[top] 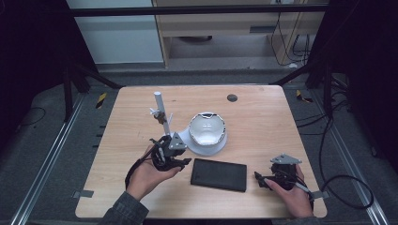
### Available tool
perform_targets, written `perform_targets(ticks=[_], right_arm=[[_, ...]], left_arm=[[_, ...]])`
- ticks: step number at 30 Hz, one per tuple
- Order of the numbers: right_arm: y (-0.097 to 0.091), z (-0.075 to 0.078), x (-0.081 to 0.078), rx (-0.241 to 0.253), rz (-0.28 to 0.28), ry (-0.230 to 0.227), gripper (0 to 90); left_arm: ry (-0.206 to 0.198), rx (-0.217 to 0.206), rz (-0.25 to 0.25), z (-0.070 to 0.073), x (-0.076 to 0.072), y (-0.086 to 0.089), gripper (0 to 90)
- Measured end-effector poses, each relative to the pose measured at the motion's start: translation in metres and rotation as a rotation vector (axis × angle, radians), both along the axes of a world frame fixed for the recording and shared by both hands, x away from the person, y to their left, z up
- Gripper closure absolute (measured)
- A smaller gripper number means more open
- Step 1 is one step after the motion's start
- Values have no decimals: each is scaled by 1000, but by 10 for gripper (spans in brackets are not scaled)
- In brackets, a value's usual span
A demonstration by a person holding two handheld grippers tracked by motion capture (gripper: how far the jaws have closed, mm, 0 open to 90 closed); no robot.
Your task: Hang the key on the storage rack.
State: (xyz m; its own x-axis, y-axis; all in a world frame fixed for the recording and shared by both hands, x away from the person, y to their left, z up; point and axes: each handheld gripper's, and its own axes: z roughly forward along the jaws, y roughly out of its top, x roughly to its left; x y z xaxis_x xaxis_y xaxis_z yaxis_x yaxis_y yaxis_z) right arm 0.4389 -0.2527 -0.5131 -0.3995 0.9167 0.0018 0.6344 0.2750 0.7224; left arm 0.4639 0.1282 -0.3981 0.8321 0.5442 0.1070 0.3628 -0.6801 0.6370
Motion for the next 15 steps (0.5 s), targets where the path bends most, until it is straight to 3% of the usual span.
perform_targets(ticks=[5, 8, 15], right_arm=[[0, 0, -1, 3, -6, 3, 6], [0, 0, -1, -2, -8, -1, 7], [0, 0, -1, -6, -7, -5, 9]], left_arm=[[16, -30, 4, -18, 1, -1, 586], [6, -45, 21, -29, -1, 0, 597], [51, -87, 38, -57, -7, 11, 625]])
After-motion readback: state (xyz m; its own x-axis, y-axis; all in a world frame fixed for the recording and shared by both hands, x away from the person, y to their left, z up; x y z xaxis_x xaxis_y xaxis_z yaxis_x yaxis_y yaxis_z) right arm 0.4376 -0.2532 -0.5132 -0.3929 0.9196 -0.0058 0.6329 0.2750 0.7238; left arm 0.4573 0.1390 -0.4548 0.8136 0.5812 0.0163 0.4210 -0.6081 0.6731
